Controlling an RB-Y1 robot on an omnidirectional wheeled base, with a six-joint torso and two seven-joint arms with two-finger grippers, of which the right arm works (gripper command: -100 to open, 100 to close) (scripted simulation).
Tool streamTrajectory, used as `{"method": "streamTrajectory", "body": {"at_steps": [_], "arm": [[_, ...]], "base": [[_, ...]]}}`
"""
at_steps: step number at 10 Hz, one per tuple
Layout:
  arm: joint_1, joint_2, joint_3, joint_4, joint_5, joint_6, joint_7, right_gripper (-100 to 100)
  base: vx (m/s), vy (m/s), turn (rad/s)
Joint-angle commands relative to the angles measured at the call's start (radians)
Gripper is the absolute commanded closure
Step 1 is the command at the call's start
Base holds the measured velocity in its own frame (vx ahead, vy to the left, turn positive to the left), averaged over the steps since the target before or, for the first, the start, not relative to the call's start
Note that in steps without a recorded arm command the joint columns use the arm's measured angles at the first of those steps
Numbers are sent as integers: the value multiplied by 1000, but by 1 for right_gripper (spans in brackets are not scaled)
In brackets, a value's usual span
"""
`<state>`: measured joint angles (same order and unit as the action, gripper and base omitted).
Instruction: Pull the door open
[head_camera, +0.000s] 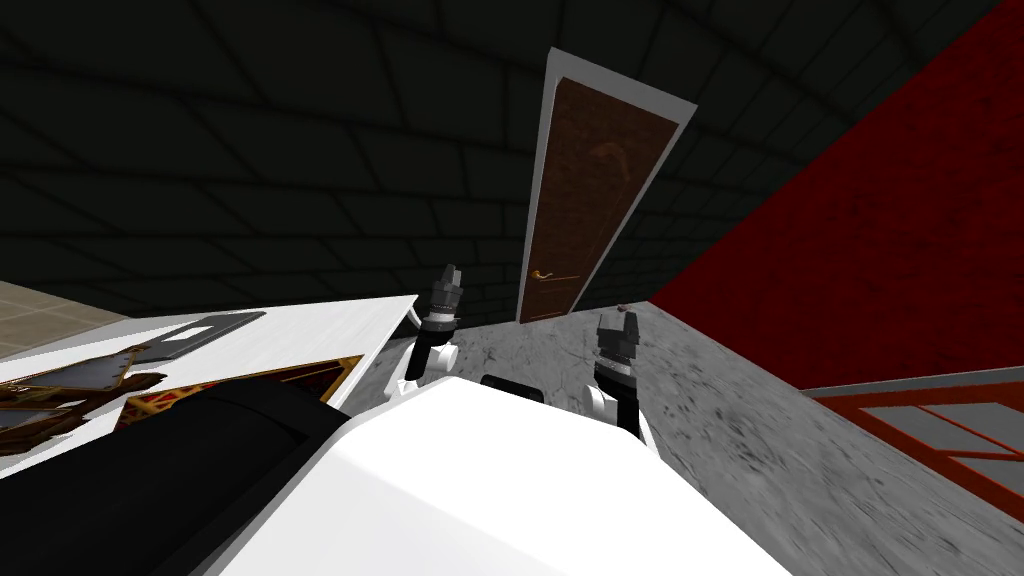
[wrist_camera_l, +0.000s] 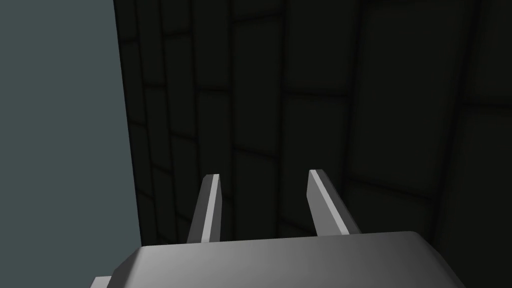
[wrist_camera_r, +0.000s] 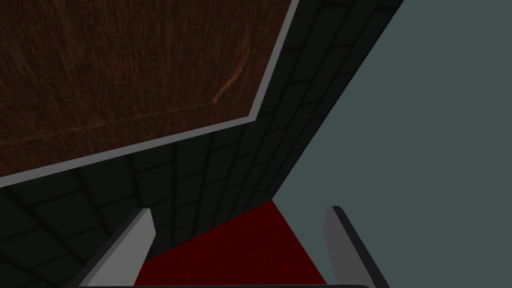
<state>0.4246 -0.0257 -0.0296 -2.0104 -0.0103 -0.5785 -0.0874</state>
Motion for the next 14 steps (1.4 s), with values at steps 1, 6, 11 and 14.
{"method": "streamTrajectory", "body": {"at_steps": [1, 6, 11, 14], "arm": [[-28, -10, -3, 50, -1, -2, 2, -100], [-84, -30, -11, 170, -5, -13, 4, -100], [-167, -58, -23, 329, -10, -29, 7, -100], [-189, -65, -26, 384, -12, -33, 8, -100]], "base": [[83, -19, 116], [61, -22, 94], [63, -32, 115], [51, -26, 73]]}}
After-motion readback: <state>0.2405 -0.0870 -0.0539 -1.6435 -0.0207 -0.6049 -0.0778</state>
